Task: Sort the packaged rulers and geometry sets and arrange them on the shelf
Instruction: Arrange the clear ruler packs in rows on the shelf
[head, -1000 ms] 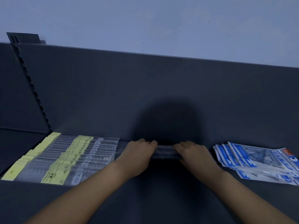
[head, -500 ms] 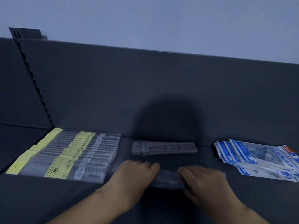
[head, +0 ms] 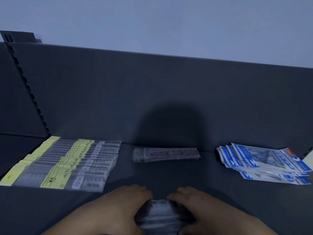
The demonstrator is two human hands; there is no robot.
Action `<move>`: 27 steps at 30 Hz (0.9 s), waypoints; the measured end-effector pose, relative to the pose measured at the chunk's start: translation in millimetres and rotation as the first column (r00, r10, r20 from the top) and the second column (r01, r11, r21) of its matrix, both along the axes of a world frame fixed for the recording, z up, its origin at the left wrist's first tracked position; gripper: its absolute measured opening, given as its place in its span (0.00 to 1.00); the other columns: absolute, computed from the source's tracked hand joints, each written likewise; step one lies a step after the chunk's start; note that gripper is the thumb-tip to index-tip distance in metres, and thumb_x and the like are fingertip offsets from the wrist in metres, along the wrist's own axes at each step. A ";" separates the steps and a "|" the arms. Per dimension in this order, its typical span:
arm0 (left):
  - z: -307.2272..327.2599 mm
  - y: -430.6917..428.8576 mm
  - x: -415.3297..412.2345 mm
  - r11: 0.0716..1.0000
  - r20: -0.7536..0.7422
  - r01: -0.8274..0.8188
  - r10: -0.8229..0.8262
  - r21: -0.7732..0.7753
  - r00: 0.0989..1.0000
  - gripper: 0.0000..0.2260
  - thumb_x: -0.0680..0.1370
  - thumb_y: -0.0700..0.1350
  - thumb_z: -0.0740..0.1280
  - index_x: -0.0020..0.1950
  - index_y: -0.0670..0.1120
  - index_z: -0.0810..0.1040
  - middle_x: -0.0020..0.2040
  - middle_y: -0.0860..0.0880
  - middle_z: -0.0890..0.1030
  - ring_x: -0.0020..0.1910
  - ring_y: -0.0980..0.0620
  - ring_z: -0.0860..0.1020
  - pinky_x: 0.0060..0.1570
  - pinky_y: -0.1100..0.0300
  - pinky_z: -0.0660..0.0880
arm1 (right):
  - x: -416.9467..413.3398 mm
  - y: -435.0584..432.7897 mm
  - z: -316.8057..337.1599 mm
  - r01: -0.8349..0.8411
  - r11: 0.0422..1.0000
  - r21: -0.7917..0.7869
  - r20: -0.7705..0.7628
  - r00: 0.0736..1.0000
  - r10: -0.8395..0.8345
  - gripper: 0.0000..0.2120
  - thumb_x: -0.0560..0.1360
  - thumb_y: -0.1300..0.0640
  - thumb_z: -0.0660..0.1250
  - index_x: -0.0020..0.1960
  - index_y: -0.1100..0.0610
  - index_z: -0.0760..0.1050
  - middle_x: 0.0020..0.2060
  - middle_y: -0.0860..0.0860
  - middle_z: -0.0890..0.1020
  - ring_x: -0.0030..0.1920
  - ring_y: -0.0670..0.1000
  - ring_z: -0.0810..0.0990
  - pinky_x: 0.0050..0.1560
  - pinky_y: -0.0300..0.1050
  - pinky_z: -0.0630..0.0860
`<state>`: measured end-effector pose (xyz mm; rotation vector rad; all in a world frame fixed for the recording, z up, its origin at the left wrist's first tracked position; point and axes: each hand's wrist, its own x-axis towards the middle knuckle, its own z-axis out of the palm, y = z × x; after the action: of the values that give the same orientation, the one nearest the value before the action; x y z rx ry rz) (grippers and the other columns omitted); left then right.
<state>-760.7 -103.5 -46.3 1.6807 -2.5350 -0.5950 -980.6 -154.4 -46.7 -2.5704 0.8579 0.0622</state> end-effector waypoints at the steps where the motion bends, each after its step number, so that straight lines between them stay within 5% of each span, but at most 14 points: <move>1: 1.6 0.9 0.0 1.000 -0.014 -0.002 0.002 0.018 1.000 0.17 0.71 0.58 0.66 0.58 0.59 0.70 0.57 0.64 0.71 0.57 0.67 0.70 0.60 0.64 0.69 | 1.8 1.6 -2.6 -0.035 0.999 -0.010 -0.006 0.999 0.035 0.30 0.73 0.49 0.67 0.72 0.42 0.60 0.66 0.42 0.64 0.66 0.38 0.61 0.70 0.36 0.58; 4: 12.5 0.7 1.5 0.993 -0.033 0.013 -0.009 0.116 0.999 0.17 0.68 0.61 0.67 0.55 0.60 0.71 0.54 0.65 0.73 0.53 0.69 0.73 0.56 0.64 0.72 | 1.7 2.0 -0.5 -0.107 0.993 -0.041 -0.071 0.992 0.104 0.27 0.75 0.49 0.64 0.72 0.45 0.62 0.67 0.46 0.66 0.69 0.45 0.63 0.69 0.39 0.60; 7: 20.5 -9.6 4.3 0.979 -0.076 -0.057 0.073 0.195 0.994 0.21 0.67 0.65 0.69 0.56 0.60 0.71 0.52 0.63 0.75 0.51 0.65 0.74 0.54 0.62 0.73 | -1.9 -16.6 11.2 -0.009 0.998 -0.056 0.080 0.997 0.013 0.25 0.72 0.40 0.65 0.66 0.47 0.70 0.60 0.44 0.73 0.62 0.42 0.71 0.64 0.39 0.66; 10: 9.5 -39.6 10.2 0.951 -0.139 -0.308 0.300 -0.033 0.944 0.28 0.70 0.64 0.68 0.65 0.54 0.70 0.61 0.56 0.73 0.60 0.58 0.72 0.61 0.60 0.69 | -6.2 -63.4 3.0 0.261 0.939 -0.224 0.252 0.946 -0.203 0.21 0.75 0.46 0.65 0.65 0.53 0.72 0.62 0.47 0.75 0.63 0.47 0.73 0.64 0.41 0.67; 13: -10.5 -70.7 16.1 0.882 -0.067 -0.411 0.407 -0.230 0.911 0.33 0.74 0.61 0.65 0.74 0.48 0.58 0.72 0.51 0.63 0.70 0.52 0.63 0.68 0.59 0.61 | -9.6 -103.5 -15.0 0.400 0.851 -0.339 0.215 0.914 -0.344 0.24 0.76 0.52 0.64 0.70 0.56 0.66 0.66 0.51 0.71 0.65 0.52 0.68 0.67 0.46 0.65; 17: -29.4 -88.3 20.8 0.905 -0.144 -0.388 0.366 -0.174 0.919 0.35 0.74 0.59 0.66 0.76 0.48 0.55 0.74 0.50 0.61 0.72 0.53 0.60 0.70 0.63 0.56 | -8.2 -117.3 -29.6 0.341 0.871 -0.353 0.095 0.940 -0.329 0.25 0.77 0.45 0.61 0.71 0.54 0.65 0.62 0.51 0.69 0.61 0.51 0.66 0.63 0.45 0.65; 23: -27.2 -99.6 29.1 0.954 -0.054 -0.252 0.246 -0.162 0.968 0.33 0.65 0.68 0.55 0.66 0.54 0.69 0.54 0.56 0.67 0.55 0.57 0.65 0.61 0.62 0.63 | -5.2 -113.3 -18.8 0.224 0.953 -0.203 0.053 0.975 -0.217 0.20 0.75 0.44 0.64 0.64 0.51 0.69 0.55 0.45 0.67 0.55 0.44 0.66 0.57 0.34 0.64; 27: -27.9 -98.4 26.0 0.974 -0.095 -0.210 0.202 -0.088 0.975 0.39 0.61 0.69 0.57 0.70 0.54 0.63 0.58 0.59 0.63 0.60 0.59 0.62 0.63 0.64 0.59 | -3.0 -102.6 -12.1 0.247 0.956 -0.157 0.056 0.969 -0.241 0.18 0.73 0.46 0.68 0.60 0.50 0.69 0.51 0.44 0.69 0.54 0.44 0.67 0.54 0.36 0.64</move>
<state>-734.7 -201.9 -74.2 1.8115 -2.2550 -0.5066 -983.5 -257.0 -58.8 -2.5817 1.2049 -0.1328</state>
